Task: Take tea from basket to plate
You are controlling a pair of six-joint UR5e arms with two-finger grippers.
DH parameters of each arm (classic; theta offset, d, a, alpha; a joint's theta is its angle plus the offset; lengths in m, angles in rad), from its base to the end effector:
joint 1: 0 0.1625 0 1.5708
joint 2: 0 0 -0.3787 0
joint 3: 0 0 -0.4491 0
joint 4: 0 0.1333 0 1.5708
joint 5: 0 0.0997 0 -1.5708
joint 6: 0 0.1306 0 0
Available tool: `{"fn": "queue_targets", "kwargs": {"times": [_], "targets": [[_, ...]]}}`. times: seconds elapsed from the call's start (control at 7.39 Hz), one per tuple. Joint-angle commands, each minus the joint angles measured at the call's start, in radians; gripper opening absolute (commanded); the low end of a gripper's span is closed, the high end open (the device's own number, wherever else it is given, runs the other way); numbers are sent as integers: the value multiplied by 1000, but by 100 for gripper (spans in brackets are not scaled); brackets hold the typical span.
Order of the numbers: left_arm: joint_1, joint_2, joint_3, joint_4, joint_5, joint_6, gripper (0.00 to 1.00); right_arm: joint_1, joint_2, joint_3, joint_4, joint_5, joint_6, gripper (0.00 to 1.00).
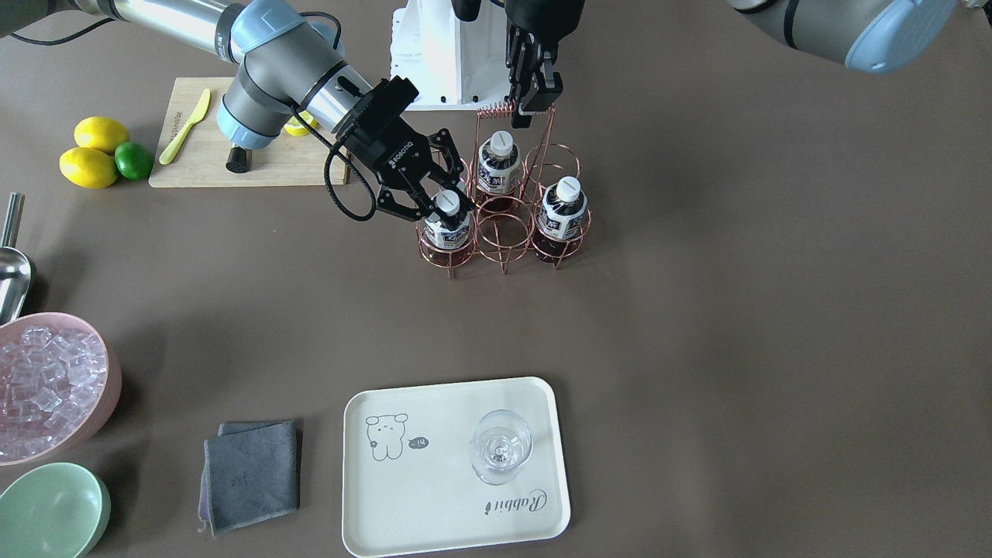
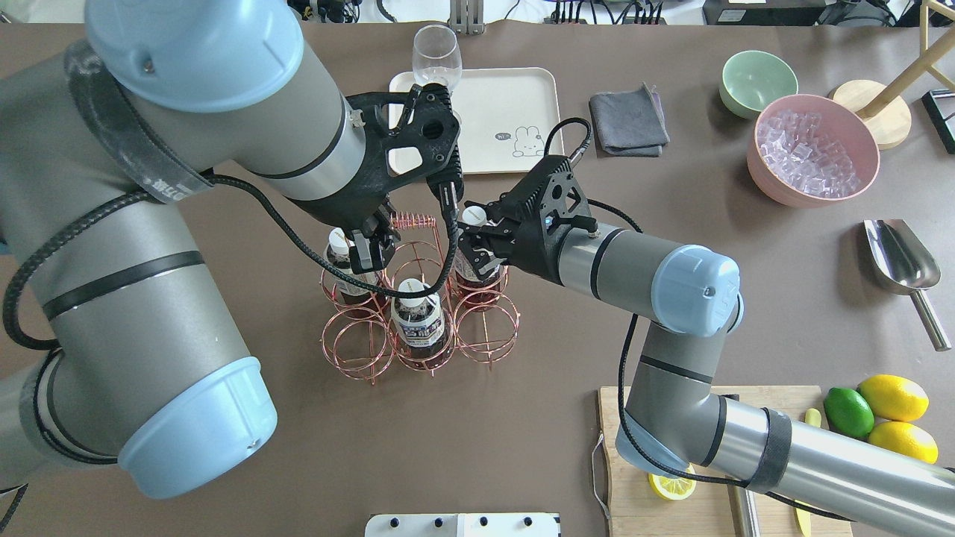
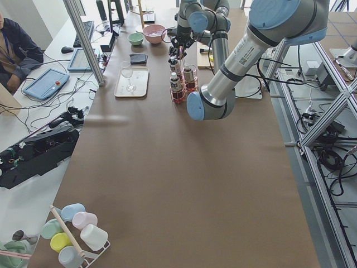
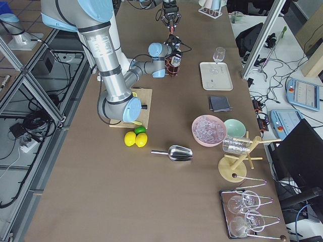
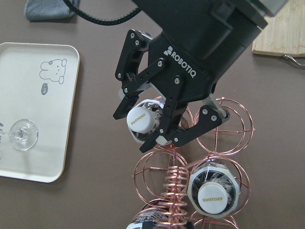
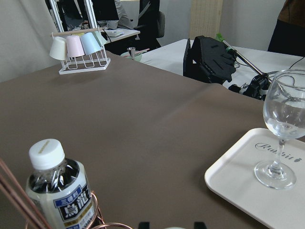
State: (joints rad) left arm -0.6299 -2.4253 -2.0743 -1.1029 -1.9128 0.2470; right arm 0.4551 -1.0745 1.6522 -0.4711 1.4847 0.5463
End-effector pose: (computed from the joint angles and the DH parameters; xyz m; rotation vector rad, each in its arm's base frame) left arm 0.3827 -0.3897 -0.0279 0.7735 0.6440 1.2459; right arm -0.5431 -0.4267 0.1373 1.1864 -1.2028 -0.3563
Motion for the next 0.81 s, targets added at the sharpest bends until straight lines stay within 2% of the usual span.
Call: {"fn": "queue_targets", "kwargs": {"times": [0.0, 0.14, 0.41, 0.68], "targets": [[-5, 0, 0, 0, 0, 0, 0, 77, 8, 148, -208, 105, 10, 0], [-5, 0, 0, 0, -2, 0, 0, 101, 37, 194, -272, 114, 24, 0], [-5, 0, 0, 0, -2, 0, 0, 135, 56, 222, -280, 135, 75, 0], [-7, 0, -1, 0, -5, 0, 0, 219, 118, 248, -387, 205, 95, 0]]}}
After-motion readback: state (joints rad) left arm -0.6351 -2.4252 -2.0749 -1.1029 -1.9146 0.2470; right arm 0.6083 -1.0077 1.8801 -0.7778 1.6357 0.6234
